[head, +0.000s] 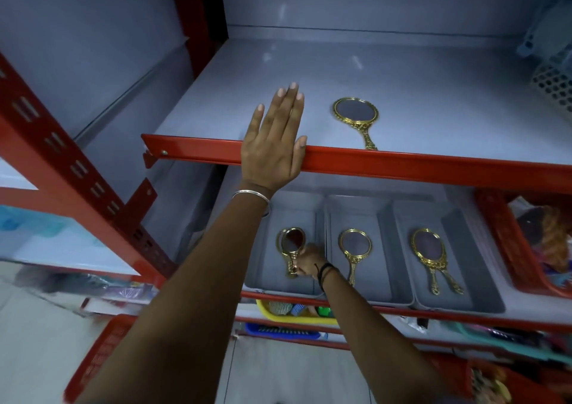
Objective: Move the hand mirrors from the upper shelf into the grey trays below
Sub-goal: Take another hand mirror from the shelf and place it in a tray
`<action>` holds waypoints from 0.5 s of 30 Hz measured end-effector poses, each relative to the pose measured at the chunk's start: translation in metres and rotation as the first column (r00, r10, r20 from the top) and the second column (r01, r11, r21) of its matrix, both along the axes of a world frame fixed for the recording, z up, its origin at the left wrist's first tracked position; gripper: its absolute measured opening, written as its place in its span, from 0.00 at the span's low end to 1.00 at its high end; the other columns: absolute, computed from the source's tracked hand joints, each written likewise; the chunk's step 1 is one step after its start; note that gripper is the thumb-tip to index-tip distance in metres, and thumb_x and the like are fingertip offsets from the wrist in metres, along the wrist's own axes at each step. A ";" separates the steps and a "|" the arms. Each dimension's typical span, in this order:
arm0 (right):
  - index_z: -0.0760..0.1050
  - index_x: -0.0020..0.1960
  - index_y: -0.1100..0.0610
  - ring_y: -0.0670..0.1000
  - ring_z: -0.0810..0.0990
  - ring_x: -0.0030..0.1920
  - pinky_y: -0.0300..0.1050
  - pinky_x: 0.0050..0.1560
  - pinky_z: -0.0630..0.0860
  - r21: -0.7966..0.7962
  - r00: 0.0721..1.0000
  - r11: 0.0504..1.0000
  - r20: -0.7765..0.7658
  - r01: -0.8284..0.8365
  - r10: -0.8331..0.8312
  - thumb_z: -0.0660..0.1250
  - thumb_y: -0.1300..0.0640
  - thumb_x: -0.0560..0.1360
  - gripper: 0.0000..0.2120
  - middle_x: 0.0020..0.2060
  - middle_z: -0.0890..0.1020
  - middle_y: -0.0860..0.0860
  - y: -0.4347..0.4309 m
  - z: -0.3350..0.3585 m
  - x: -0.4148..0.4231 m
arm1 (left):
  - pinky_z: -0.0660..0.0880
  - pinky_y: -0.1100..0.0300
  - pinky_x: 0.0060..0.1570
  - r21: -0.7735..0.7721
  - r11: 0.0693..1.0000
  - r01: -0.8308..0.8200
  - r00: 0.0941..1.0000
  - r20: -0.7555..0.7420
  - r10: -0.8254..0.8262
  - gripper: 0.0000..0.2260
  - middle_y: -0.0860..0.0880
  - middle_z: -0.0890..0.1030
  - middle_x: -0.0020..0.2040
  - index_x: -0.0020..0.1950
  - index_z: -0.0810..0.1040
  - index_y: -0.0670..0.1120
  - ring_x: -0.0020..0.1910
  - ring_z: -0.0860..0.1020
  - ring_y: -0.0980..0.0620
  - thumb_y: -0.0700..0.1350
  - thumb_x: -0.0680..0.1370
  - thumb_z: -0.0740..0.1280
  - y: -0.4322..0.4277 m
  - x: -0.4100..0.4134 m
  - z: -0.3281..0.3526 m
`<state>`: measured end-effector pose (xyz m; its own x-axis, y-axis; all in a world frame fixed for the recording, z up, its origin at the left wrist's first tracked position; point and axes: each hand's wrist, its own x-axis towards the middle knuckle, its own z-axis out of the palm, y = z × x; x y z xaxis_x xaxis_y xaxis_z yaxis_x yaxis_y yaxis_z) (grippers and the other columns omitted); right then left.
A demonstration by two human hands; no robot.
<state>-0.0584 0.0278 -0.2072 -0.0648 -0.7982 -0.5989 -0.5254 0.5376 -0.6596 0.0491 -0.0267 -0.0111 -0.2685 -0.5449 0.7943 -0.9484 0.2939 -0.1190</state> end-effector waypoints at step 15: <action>0.78 0.45 0.59 0.49 0.78 0.39 0.38 0.37 0.72 -0.582 0.987 0.806 -0.036 0.108 -0.159 0.71 0.51 0.71 0.11 0.37 0.80 0.49 0.037 0.105 -0.025 | 0.46 0.58 0.75 0.052 0.999 0.007 1.000 -0.023 -0.006 0.27 0.44 0.70 0.73 0.73 0.63 0.41 0.73 0.65 0.49 0.51 0.80 0.42 0.005 0.000 0.003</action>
<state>-0.0831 0.0650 -0.1018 -0.2233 -0.9745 -0.0198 -0.5403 0.1407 -0.8296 0.0488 -0.0220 -0.0082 -0.2544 -0.5840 0.7709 -0.9488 0.3051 -0.0820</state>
